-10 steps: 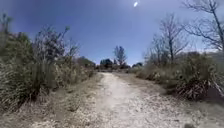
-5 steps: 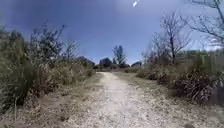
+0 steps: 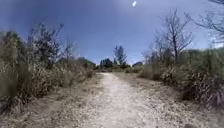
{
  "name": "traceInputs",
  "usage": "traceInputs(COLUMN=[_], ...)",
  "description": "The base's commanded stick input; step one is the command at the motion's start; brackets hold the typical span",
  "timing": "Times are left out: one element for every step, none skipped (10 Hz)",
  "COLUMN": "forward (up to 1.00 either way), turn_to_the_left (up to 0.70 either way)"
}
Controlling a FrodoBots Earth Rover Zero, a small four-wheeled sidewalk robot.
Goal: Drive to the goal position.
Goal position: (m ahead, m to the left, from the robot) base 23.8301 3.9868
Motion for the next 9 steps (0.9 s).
traceInputs(forward=[0.5,0.5,0.5,0.5,0.5,0.5,0.5,0.5,0.5], turn_to_the_left=[0.0,0.0,0.0,0.0,0.0,0.0,0.0,0.0,0.0])
